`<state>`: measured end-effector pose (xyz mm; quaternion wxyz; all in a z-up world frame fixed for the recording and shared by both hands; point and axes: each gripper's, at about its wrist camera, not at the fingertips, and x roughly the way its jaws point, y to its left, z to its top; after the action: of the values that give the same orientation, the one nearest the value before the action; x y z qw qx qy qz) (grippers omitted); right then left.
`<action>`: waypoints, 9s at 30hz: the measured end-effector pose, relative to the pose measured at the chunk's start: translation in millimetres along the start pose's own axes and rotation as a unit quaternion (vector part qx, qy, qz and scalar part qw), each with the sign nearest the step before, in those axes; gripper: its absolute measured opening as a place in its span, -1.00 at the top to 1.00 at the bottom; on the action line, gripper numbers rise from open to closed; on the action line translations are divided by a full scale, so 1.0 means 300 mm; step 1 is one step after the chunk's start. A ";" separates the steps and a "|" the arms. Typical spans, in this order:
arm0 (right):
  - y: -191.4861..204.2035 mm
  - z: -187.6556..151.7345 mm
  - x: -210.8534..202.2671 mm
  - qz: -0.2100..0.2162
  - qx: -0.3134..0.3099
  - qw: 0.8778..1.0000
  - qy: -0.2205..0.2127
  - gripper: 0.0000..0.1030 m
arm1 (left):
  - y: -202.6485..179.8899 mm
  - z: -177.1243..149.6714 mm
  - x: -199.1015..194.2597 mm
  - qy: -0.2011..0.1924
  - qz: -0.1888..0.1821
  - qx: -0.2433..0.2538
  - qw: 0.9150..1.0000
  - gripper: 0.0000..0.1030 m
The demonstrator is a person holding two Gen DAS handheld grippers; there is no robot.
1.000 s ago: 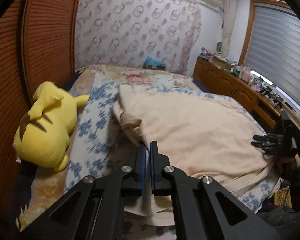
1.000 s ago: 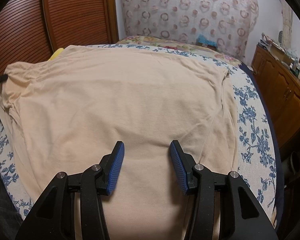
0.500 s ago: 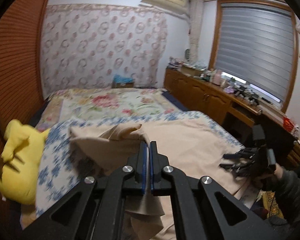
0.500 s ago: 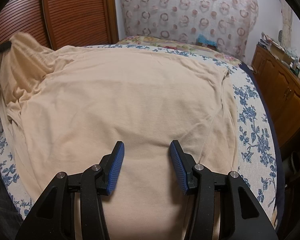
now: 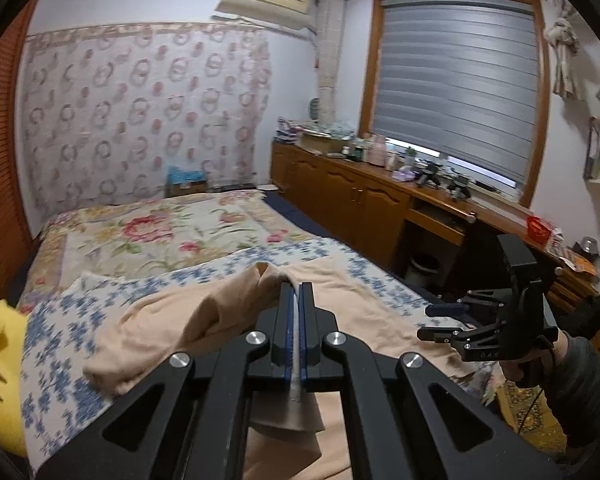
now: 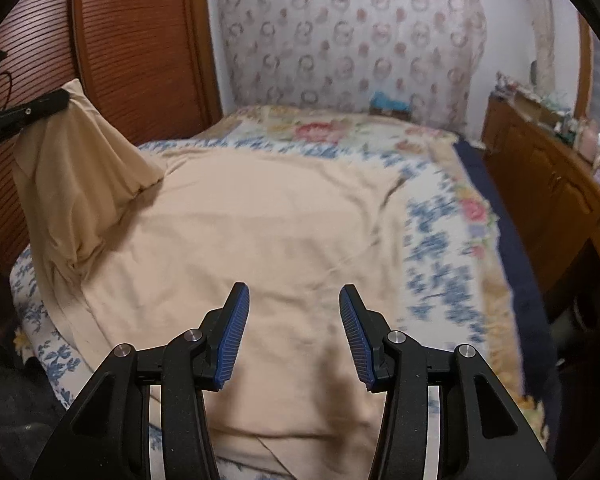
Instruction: Fold small clothes
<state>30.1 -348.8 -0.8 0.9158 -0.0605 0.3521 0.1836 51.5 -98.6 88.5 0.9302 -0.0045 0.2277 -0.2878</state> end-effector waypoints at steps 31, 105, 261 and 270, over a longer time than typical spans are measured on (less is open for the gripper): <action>-0.095 0.040 -0.052 -0.024 0.016 0.999 -0.030 0.07 | -0.028 -0.002 0.066 0.044 0.018 0.022 0.999 0.24; 0.184 0.502 0.449 0.090 -0.054 0.994 0.015 0.87 | 0.327 -0.340 -0.008 0.089 0.107 -0.068 0.988 0.24; -0.119 -0.214 -0.050 -0.050 0.071 0.994 0.070 0.04 | -0.087 -0.533 0.093 0.177 -0.016 -0.034 0.984 0.11; -0.091 -0.275 -0.031 -0.043 0.060 0.992 0.106 0.03 | -0.088 -0.535 0.090 0.177 -0.015 -0.033 0.984 0.11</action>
<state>-17.3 -396.6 -56.5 0.8823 -0.0395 0.4547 0.1152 -11.2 -115.4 -63.1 0.8700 0.0123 0.3981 -0.2906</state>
